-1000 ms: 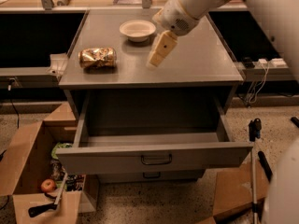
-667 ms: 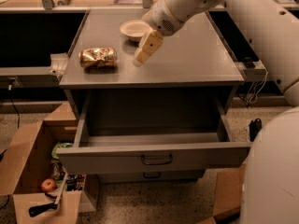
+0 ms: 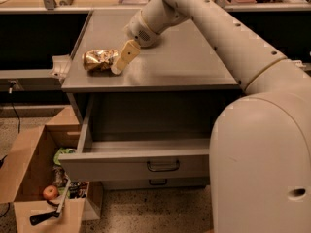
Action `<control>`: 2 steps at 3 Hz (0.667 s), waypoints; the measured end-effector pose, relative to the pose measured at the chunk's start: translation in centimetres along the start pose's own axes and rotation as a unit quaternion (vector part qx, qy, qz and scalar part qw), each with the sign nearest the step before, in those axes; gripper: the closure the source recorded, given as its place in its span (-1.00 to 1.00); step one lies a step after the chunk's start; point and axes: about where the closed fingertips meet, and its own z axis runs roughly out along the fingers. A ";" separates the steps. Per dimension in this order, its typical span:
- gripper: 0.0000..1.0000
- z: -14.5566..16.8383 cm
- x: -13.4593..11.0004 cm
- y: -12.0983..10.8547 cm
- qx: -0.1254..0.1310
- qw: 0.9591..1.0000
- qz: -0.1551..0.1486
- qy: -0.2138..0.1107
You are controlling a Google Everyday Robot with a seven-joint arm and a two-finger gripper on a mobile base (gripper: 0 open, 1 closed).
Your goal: Place orange can into top drawer
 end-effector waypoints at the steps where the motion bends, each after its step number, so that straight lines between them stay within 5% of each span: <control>1: -1.00 2.6 -0.4 0.7 -0.028 1.000 -0.001 0.010; 2: -0.94 5.3 -0.6 1.4 -0.056 0.998 -0.003 0.031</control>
Offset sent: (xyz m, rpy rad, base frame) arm -0.0026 0.0649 -0.0488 -0.1225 0.1263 0.1173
